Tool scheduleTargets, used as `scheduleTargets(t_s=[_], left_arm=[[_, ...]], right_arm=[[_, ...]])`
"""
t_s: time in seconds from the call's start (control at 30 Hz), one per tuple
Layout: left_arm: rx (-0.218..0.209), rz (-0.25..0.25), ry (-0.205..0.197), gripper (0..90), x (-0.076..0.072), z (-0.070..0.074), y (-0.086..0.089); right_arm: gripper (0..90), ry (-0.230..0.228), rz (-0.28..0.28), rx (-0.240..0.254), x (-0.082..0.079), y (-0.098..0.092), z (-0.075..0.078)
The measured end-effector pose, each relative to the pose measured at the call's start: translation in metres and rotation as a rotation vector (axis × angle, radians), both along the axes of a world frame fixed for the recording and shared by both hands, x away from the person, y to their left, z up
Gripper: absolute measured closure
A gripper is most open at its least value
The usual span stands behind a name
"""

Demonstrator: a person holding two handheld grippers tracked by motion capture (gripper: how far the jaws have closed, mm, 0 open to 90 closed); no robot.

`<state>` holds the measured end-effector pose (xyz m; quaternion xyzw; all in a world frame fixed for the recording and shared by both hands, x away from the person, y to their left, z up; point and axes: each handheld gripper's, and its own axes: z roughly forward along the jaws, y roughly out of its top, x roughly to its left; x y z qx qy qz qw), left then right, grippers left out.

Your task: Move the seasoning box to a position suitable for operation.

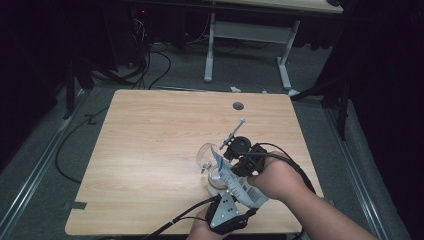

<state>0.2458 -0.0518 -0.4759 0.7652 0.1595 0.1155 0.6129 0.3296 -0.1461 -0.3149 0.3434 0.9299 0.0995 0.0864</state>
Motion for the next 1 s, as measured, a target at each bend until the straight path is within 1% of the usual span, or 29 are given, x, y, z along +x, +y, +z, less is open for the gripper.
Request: scheduleTargets(t_s=[0.13, 0.57, 0.73, 1.0], left_arm=[[0.002, 0.001, 0.001, 58.8, 0.0000, -0.0001, 0.0000], [-0.002, 0.005, -0.004, 58.2, 0.0008, 0.0001, 0.0027], [-0.007, 0.003, -0.001, 58.3, 0.0008, 0.0003, 0.0024], [0.000, -0.002, 0.001, 58.0, 0.0006, -0.0001, 0.0015]], right_arm=[[89.8, -0.003, -0.001, 0.004, 0.0001, -0.0006, 0.0002], [89.9, -0.004, 0.002, -0.010, 0.0019, 0.0040, 0.0006], [89.9, -0.005, 0.005, -0.005, 0.0020, 0.0034, 0.0014], [89.9, -0.005, -0.001, 0.000, 0.0029, 0.0017, -0.0009]])
